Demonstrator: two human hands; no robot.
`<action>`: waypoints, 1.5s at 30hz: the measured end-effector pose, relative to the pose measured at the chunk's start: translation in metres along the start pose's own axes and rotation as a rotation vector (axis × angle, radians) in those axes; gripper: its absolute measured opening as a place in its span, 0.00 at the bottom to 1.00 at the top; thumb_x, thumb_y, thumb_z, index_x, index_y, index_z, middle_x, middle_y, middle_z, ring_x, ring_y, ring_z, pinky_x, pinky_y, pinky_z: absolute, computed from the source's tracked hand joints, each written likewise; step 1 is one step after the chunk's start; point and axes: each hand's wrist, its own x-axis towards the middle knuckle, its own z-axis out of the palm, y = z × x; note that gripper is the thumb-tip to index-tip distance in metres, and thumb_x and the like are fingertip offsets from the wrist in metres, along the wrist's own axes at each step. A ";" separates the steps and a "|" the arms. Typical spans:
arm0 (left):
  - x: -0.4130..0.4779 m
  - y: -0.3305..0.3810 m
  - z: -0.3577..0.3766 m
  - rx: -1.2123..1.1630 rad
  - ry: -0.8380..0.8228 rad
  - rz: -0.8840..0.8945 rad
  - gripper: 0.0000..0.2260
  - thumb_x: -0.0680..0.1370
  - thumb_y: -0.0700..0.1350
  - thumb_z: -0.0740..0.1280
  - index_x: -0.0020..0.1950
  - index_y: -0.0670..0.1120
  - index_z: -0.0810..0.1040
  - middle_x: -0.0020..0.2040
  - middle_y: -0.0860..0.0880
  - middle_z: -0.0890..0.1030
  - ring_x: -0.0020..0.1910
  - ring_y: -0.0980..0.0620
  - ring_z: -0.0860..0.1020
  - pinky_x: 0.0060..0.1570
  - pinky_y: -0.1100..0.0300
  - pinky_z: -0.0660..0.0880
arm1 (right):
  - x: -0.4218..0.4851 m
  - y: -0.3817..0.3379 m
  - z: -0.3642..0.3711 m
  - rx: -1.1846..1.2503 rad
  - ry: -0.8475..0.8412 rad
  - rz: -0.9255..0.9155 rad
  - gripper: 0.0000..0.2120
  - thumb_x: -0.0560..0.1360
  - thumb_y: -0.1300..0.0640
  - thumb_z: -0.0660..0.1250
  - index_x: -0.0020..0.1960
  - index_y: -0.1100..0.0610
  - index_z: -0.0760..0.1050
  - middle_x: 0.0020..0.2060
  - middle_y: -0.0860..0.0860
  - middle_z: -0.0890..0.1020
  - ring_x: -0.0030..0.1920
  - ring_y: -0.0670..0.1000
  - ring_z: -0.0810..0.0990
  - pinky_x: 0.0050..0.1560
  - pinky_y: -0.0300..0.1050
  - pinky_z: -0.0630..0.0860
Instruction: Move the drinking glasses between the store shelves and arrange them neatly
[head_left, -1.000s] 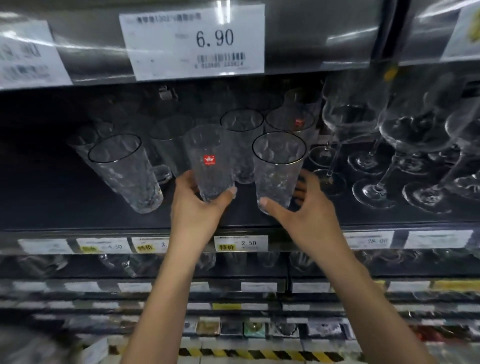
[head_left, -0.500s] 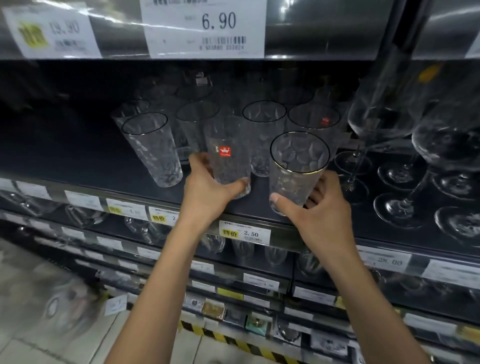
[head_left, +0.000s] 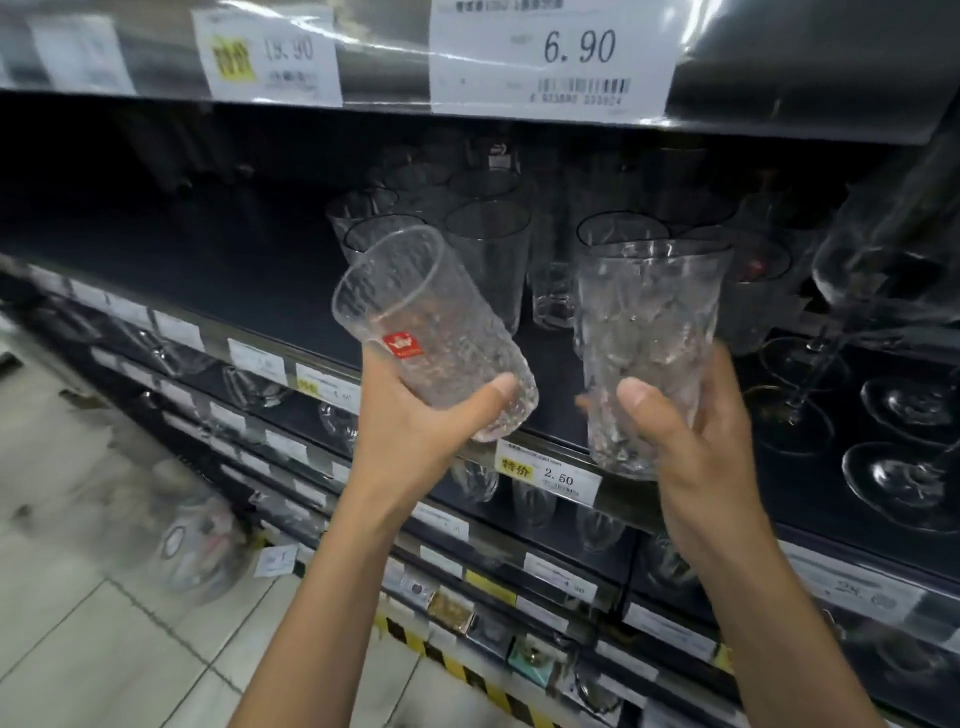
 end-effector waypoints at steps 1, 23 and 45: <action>-0.003 -0.001 -0.008 -0.041 0.015 -0.004 0.30 0.62 0.52 0.80 0.61 0.52 0.73 0.52 0.57 0.82 0.51 0.64 0.81 0.48 0.73 0.74 | 0.002 0.002 0.006 0.057 -0.032 0.052 0.29 0.65 0.42 0.74 0.64 0.43 0.73 0.59 0.46 0.82 0.58 0.53 0.82 0.55 0.49 0.80; -0.092 -0.028 -0.252 -0.188 0.556 -0.258 0.35 0.66 0.57 0.74 0.69 0.44 0.73 0.59 0.41 0.82 0.58 0.37 0.80 0.61 0.33 0.73 | -0.040 0.037 0.286 0.452 -0.808 0.603 0.50 0.56 0.38 0.81 0.65 0.69 0.70 0.38 0.61 0.81 0.31 0.58 0.80 0.32 0.50 0.79; -0.031 -0.134 -0.534 -0.152 0.689 -0.391 0.27 0.67 0.59 0.75 0.63 0.50 0.76 0.56 0.44 0.83 0.56 0.36 0.80 0.60 0.31 0.73 | -0.057 0.113 0.595 0.349 -0.864 0.663 0.34 0.67 0.52 0.71 0.71 0.60 0.70 0.55 0.61 0.84 0.38 0.54 0.84 0.38 0.48 0.81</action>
